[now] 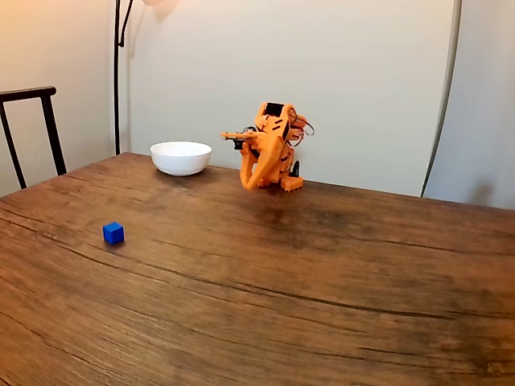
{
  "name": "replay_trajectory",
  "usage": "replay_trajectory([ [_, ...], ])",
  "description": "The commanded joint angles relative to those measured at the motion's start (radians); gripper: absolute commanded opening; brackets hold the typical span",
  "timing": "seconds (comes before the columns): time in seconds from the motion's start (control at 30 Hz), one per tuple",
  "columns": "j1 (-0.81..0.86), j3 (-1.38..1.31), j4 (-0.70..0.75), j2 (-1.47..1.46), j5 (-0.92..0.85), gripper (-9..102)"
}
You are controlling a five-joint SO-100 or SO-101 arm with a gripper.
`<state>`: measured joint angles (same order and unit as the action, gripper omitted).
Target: Grasp the cube and drop it in the bowl
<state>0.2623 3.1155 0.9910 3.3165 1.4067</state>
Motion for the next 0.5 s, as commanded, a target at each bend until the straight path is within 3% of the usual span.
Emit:
replay_trajectory([
  [0.0, 0.044, -0.066, -0.006, 0.003, -0.002, 1],
  [0.47, 0.276, -0.272, -0.017, -0.003, 0.077, 1],
])
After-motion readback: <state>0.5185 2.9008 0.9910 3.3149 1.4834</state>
